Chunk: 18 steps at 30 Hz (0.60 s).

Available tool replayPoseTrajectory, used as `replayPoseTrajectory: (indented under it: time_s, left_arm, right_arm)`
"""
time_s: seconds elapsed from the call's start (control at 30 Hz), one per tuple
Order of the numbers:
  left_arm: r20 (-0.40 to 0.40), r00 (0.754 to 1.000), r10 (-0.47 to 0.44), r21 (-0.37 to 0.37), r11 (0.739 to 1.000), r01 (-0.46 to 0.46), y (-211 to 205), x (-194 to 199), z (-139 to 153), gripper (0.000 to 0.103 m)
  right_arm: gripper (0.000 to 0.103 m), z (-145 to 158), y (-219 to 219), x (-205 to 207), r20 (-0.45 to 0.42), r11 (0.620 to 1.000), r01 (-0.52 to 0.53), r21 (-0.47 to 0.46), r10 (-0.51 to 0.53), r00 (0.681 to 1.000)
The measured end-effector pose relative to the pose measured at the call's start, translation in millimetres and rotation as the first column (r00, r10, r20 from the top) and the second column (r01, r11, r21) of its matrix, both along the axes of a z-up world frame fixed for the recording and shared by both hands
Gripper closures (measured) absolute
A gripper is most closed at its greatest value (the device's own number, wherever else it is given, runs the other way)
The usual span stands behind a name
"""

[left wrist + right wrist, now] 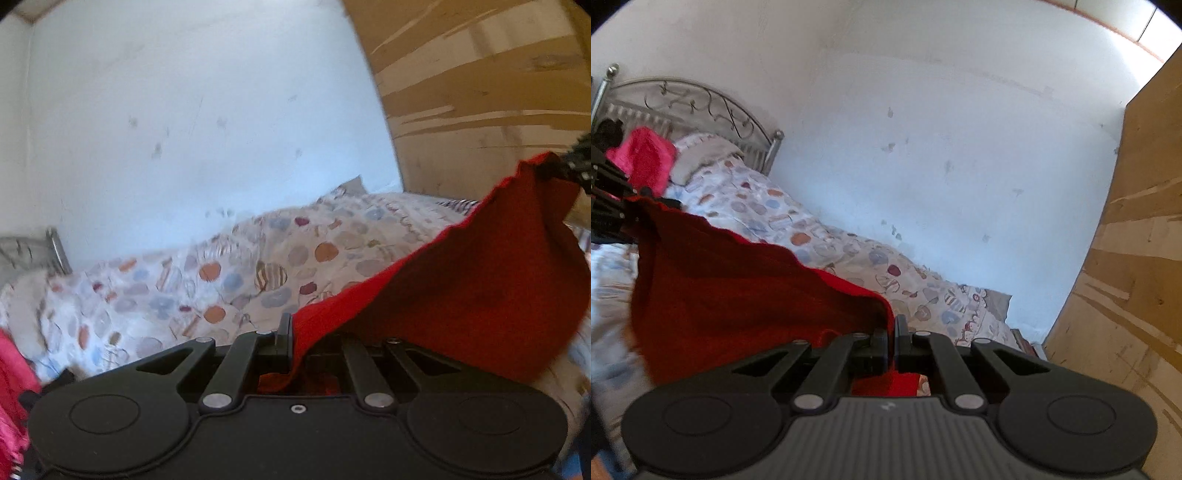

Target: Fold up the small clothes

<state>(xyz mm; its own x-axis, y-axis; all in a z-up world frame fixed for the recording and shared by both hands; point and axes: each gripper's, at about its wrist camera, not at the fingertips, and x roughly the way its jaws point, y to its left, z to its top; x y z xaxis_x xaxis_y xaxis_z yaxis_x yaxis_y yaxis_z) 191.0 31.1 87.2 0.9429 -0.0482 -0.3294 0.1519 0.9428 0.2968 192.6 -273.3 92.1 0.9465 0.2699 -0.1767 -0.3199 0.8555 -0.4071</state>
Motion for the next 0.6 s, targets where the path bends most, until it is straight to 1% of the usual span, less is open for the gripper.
replayPoseTrajectory:
  time_s: [0.07, 0.17, 0.3, 0.37, 0.47, 0.6]
  left_arm:
    - [-0.032, 0.999, 0.021, -0.027, 0.999, -0.022, 4, 41, 0, 0.097]
    - [-0.073, 0.997, 0.037, -0.024, 0.999, -0.039, 7, 94, -6, 0.097]
    - [-0.12, 0.992, 0.05, -0.034, 0.998, -0.054, 11, 152, -16, 0.097]
    - [-0.153, 0.987, 0.057, -0.052, 0.996, -0.066, 12, 178, -25, 0.097]
    - [-0.207, 0.976, 0.072, -0.055, 0.995, -0.085, 13, 215, -43, 0.097]
    - [-0.273, 0.958, 0.082, -0.054, 0.993, -0.1, 12, 246, -71, 0.096]
  right_arm:
    - [0.1, -4, 5, 35, -0.014, 1.0, 0.017, -0.018, -0.017, 1.0]
    - [0.099, -12, 10, 90, -0.065, 0.999, 0.037, 0.003, -0.036, 0.997]
    - [0.099, -29, 12, 152, -0.146, 0.997, 0.067, 0.044, -0.06, 0.987]
    - [0.099, -41, 11, 180, -0.19, 0.995, 0.081, 0.051, -0.07, 0.979]
    - [0.099, -61, 13, 214, -0.247, 0.994, 0.102, 0.043, -0.089, 0.965]
    - [0.099, -87, 12, 241, -0.298, 0.991, 0.128, 0.029, -0.114, 0.948]
